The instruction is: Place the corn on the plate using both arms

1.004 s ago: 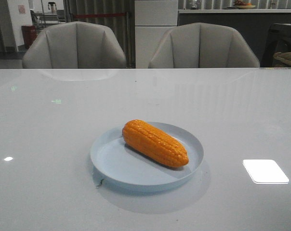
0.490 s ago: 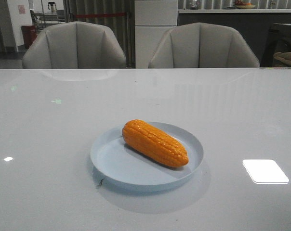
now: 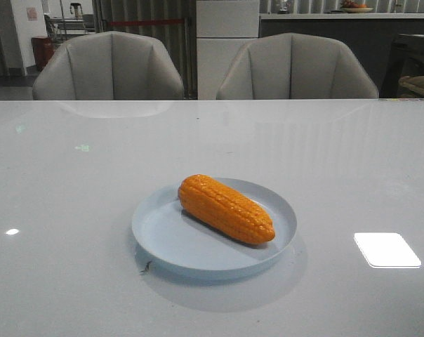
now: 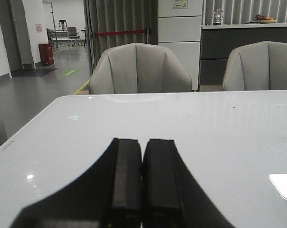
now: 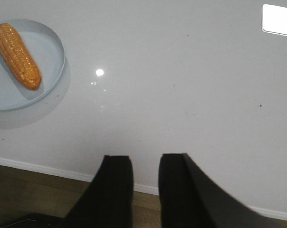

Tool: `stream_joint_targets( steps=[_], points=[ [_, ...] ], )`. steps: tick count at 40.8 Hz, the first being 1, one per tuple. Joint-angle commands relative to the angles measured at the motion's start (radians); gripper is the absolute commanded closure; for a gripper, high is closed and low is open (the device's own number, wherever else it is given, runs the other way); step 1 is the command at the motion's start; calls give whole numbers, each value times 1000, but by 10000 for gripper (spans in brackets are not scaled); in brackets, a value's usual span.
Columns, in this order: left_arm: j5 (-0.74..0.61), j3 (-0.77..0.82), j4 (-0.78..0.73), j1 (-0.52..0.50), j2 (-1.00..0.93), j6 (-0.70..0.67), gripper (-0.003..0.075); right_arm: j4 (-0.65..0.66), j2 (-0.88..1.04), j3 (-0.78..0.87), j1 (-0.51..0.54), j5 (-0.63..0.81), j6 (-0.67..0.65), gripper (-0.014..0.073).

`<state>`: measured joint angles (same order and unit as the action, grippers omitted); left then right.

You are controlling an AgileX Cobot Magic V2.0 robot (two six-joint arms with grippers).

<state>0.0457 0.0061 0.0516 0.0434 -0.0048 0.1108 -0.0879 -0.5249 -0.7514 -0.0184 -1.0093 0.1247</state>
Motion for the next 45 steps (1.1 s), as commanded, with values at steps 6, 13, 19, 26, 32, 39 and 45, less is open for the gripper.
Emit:
stream_joint_targets(
  steps=[6, 13, 19, 26, 32, 39, 45],
  points=[
    [-82, 38, 6, 1, -16, -2, 626, -5, -6, -26, 7, 63, -1, 316],
    [-82, 38, 6, 1, -16, -2, 626, -5, -6, -26, 7, 63, -1, 316],
    [-82, 38, 6, 1, -16, -2, 626, -5, 23, -26, 7, 63, -1, 316],
    [-82, 38, 6, 1, -16, -2, 626, -5, 145, -8, 7, 127, -1, 429],
    [-82, 38, 6, 1, -16, -2, 626, -5, 278, 90, 7, 303, -1, 559],
    [-82, 38, 6, 1, -16, -2, 626, -5, 449, 291, 7, 558, -1, 571],
    [-82, 38, 6, 1, -16, -2, 626, -5, 559, 489, 7, 773, -1, 571]
  ],
)
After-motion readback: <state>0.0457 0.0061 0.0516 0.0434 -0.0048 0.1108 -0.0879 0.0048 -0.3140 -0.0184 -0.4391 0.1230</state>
